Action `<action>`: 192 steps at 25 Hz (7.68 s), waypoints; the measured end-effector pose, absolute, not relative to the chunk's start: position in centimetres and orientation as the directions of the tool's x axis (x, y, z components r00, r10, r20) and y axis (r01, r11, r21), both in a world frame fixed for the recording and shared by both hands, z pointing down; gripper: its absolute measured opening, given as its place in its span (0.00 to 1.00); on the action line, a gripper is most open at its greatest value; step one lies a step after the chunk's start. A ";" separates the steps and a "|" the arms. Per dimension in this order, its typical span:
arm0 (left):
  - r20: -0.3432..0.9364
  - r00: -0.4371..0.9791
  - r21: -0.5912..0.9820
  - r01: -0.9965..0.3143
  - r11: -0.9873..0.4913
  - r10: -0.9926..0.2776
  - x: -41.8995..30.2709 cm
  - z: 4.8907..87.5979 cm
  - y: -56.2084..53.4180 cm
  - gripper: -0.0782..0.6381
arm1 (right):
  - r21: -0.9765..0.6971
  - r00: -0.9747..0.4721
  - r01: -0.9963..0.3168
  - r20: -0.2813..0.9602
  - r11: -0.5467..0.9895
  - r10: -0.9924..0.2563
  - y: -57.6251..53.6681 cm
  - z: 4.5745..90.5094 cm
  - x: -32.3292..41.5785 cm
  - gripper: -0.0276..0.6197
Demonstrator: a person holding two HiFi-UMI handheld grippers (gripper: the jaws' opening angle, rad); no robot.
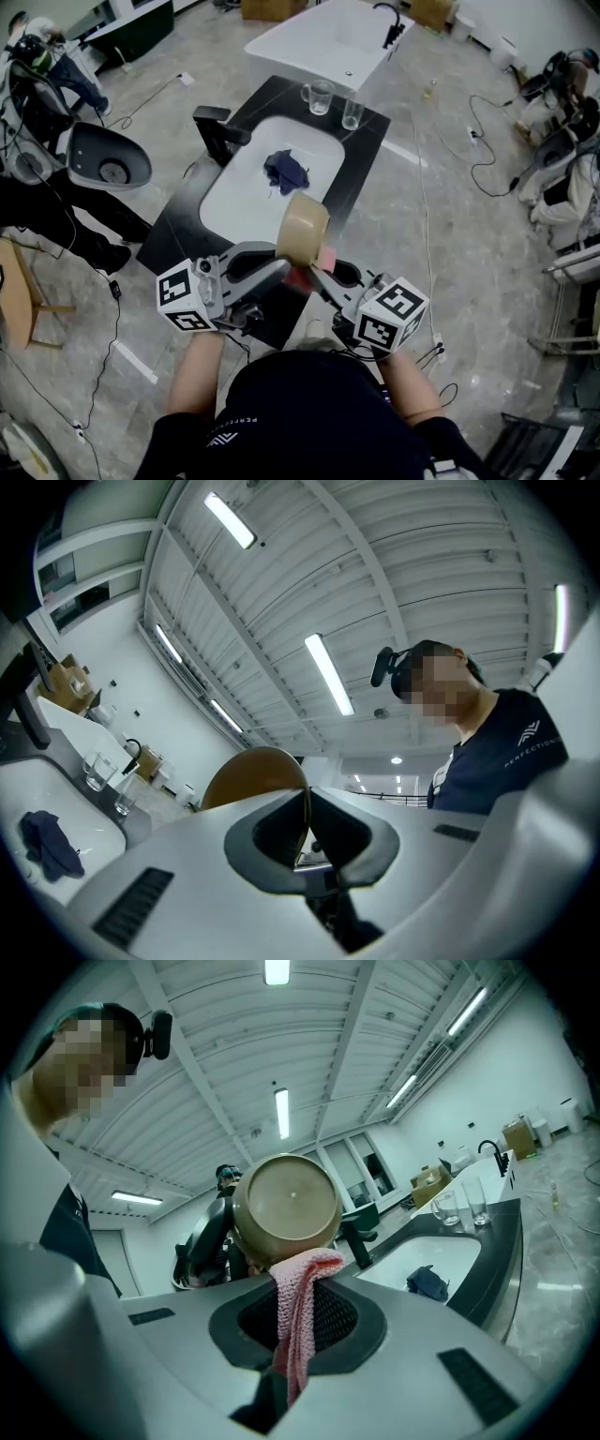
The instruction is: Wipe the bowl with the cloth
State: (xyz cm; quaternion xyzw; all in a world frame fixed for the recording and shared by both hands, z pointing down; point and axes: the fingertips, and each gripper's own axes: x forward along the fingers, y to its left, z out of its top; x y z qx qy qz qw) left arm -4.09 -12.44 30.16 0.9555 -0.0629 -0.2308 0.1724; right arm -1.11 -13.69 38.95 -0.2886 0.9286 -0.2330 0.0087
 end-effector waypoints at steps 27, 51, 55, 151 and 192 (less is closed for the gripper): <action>-0.209 0.901 0.481 -0.244 -0.842 -0.381 -4.7 36.9 -15.0 0.14 | -0.419 -0.816 -0.536 0.034 0.733 -0.577 -13.6 35.3 -0.4 0.11; -0.363 0.890 0.507 -0.058 -0.860 -0.274 -4.0 34.4 -12.2 0.14 | -0.409 -0.729 -0.623 -0.006 0.667 -0.684 -16.0 34.8 2.5 0.11; -0.377 0.890 0.498 -0.039 -0.866 -0.257 -3.9 33.9 -11.9 0.14 | -0.418 -0.714 -0.635 -0.002 0.649 -0.700 -16.3 35.1 2.8 0.11; 0.210 0.666 0.033 -0.737 -0.676 -0.716 -6.7 41.1 -11.7 0.14 | -0.398 -0.713 -0.683 0.179 0.613 -0.678 -12.2 40.8 -0.5 0.11; 0.273 0.676 -0.004 -0.710 -0.704 -0.684 -4.8 42.4 -11.5 0.14 | -0.405 -0.693 -0.702 0.205 0.585 -0.691 -13.1 42.1 1.2 0.11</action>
